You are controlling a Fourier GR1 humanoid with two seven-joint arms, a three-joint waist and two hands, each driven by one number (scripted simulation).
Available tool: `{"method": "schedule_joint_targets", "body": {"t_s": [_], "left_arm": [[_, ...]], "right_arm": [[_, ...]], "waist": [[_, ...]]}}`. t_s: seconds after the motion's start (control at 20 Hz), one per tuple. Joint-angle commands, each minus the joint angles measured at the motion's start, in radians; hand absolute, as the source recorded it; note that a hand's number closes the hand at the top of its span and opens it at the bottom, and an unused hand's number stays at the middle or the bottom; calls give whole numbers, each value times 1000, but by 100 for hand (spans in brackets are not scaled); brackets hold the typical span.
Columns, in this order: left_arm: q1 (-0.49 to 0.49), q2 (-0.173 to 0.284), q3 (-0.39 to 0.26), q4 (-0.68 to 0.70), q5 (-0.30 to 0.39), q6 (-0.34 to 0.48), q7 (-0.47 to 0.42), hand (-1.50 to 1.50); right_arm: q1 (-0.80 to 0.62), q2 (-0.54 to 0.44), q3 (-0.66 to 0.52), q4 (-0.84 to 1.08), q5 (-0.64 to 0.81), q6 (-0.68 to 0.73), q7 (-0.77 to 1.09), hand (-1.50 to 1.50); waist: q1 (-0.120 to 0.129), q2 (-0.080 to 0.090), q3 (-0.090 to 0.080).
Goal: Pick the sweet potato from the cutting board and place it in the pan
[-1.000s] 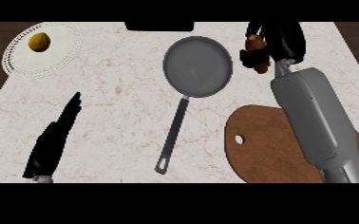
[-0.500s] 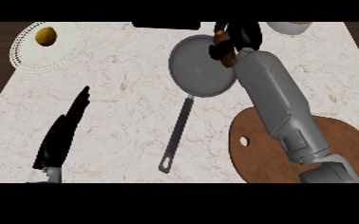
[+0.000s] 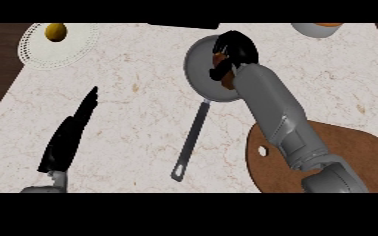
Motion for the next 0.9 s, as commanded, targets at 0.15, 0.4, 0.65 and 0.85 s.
{"method": "schedule_joint_targets", "body": {"t_s": [0.15,0.4,0.65,0.85], "left_arm": [[-21,-3,1,-3,-7,4,1,0],[-32,-11,-11,-4,-9,-2,27,0],[-23,-21,-14,12,-21,12,6,0],[21,-1,12,9,-3,-1,-21,0]], "right_arm": [[0,24,-180,75,-198,28,-56,-150],[-7,24,-234,29,-272,-141,-220,-150],[-30,24,-331,-6,-340,-280,-276,-150],[14,-51,-399,-9,-388,-323,-333,-150]], "waist": [[12,5,1],[18,1,2],[0,3,1],[-22,-7,0]]}}
